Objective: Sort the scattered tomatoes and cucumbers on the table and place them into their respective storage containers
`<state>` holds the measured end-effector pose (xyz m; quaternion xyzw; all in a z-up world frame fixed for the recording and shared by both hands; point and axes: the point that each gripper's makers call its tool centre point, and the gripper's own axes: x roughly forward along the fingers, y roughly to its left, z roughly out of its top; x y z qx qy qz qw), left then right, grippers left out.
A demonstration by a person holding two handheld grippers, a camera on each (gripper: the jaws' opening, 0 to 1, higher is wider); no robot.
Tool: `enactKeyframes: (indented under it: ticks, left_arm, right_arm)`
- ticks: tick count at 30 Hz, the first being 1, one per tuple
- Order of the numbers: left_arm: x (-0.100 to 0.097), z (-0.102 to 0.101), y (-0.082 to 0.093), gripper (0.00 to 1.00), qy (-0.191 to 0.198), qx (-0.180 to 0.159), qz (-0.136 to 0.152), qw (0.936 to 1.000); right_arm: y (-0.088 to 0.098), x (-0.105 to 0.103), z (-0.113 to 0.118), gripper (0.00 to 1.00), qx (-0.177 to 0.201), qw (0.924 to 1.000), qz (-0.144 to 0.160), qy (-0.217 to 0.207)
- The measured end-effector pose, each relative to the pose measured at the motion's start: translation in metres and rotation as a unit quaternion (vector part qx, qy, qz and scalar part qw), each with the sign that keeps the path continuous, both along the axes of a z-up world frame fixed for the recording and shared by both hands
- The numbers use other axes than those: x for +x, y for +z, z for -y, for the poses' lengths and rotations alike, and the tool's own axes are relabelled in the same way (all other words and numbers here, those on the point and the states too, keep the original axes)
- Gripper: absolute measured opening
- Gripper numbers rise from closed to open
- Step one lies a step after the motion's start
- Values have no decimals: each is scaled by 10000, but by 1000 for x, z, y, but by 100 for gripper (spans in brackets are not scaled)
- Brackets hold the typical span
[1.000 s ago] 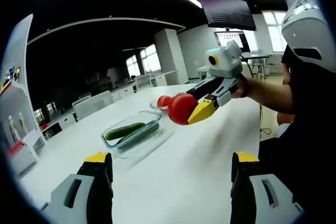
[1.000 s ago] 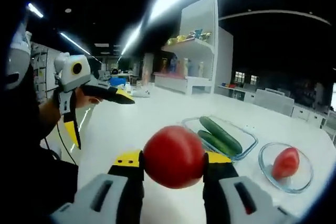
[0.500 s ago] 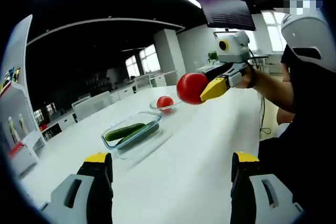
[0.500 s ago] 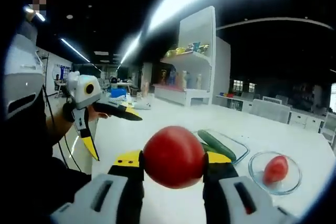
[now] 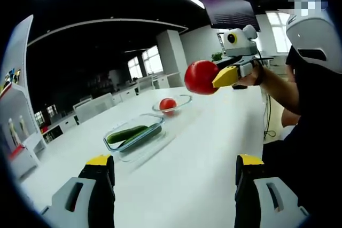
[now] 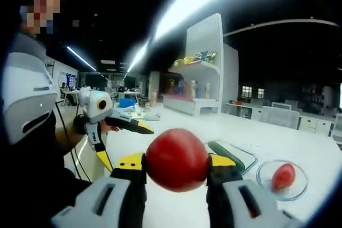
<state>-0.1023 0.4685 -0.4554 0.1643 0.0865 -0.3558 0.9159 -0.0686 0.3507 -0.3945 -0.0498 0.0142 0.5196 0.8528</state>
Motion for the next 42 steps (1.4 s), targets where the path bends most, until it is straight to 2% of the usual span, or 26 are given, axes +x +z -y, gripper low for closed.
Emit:
enactKeyframes:
  ticks: [3, 10, 16, 18, 20, 23, 27, 30, 38, 42]
  left_arm:
    - [-1, -1, -1, 93, 23, 11, -4, 10000]
    - [-1, -2, 1, 93, 23, 11, 31, 10000]
    - [-1, -2, 1, 93, 20, 29, 33, 10000]
    - [-1, -1, 2, 93, 15, 36, 43, 10000]
    - [-1, -1, 2, 93, 17, 61, 54, 10000]
    - [-2, 0, 1, 92, 4, 144, 65, 9999]
    - [-2, 1, 2, 92, -9, 87, 52, 9999]
    - [-2, 1, 2, 93, -17, 85, 57, 9999]
    - [-2, 0, -1, 93, -37, 107, 11, 9999]
    - [-2, 2, -1, 93, -59, 90, 12, 9999]
  right_arm:
    - [4, 5, 5, 40, 64, 10000, -28, -41]
    - [19, 25, 22, 40, 149, 9992, 113, -342]
    - [29, 59, 47, 40, 55, 9956, 241, -899]
    - [29, 74, 57, 40, -74, 9912, 405, -1257]
    - [27, 85, 64, 40, -165, 9875, 423, -1507]
    - [17, 104, 74, 40, -251, 9814, 375, -1865]
    - [-11, 141, 88, 40, -515, 9671, 256, -2480]
    - [-31, 159, 92, 40, -585, 9615, 108, -2682]
    - [-60, 186, 97, 40, -757, 9507, -18, -3006]
    - [-69, 191, 95, 39, -726, 9500, -171, -3031]
